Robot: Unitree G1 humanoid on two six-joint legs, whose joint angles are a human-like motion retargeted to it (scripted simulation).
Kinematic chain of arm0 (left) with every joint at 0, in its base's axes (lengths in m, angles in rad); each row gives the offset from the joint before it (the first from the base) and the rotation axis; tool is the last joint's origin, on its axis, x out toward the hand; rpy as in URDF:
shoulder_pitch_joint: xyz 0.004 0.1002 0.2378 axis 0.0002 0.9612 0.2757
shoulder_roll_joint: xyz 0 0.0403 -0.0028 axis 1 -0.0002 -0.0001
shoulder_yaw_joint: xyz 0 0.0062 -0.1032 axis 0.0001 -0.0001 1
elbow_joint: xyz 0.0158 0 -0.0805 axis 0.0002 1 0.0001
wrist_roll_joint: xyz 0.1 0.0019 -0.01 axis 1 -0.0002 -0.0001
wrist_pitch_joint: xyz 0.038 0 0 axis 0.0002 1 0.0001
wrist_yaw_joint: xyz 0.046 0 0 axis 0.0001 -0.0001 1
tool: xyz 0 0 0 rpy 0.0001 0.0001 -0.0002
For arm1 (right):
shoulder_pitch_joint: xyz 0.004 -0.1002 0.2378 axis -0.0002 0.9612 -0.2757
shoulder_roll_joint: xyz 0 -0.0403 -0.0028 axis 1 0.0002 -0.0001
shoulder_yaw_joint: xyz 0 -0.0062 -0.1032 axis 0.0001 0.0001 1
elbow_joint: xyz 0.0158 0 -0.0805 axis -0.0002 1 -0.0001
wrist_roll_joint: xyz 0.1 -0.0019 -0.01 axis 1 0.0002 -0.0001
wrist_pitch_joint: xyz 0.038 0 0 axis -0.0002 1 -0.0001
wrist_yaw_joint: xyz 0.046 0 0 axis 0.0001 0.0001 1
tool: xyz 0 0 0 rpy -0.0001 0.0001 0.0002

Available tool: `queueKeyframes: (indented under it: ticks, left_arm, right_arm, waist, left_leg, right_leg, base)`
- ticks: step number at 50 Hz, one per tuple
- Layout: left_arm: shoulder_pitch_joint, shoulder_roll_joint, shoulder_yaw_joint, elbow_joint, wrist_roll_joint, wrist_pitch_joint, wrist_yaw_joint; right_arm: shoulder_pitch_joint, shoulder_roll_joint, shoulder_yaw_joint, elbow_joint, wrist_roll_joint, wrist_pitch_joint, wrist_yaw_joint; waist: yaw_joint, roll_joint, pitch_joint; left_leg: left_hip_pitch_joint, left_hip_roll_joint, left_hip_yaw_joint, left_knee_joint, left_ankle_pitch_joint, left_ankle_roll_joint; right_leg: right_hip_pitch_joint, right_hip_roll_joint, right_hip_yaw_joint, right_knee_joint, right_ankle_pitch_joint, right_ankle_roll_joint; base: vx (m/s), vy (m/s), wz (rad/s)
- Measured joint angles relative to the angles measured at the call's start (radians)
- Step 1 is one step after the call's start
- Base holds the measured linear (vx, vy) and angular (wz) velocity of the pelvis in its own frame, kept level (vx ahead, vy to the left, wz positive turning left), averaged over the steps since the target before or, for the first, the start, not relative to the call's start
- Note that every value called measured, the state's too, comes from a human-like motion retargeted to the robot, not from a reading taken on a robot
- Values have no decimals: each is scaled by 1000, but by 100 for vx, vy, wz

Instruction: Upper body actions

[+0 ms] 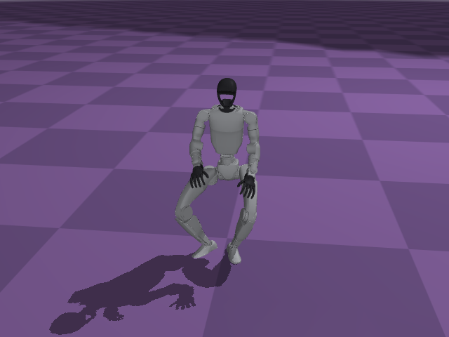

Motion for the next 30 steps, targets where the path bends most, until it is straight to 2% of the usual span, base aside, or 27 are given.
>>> queueKeyframes:
  ticks: [3,11,18,30]
  left_arm:
    - [18,-11,4,15,4,4,-1]
    - [65,-31,12,35,3,-2,-3]
    - [91,-63,51,46,24,-1,3]
    - [95,-67,61,63,2,-15,4]
  right_arm:
    - [89,-18,-20,-105,65,-17,-53]
    - [307,-61,-95,-357,190,-141,-163]
    - [450,-71,-151,-472,275,-211,-219]
    - [597,-33,-238,-502,266,-241,-303]
  waist:
    - [-4,4,-28]
    - [-7,8,-90]
    - [-19,19,-120]
    - [-37,33,-128]
  left_leg:
    - [1,9,-1,5,-1,-1]
    - [-5,26,-5,10,-1,-5]
    - [-7,34,-7,13,-1,-6]
    - [0,36,-9,11,-2,-6]
  right_leg:
    - [1,8,-2,-2,1,-1]
    - [-5,26,-6,-7,4,-6]
    - [-6,34,-9,-8,7,-8]
    - [1,39,-11,-11,11,-8]
  base:
    - [8,-1,-12]
    - [4,-1,-7]
    - [2,0,-2]
    - [0,0,0]
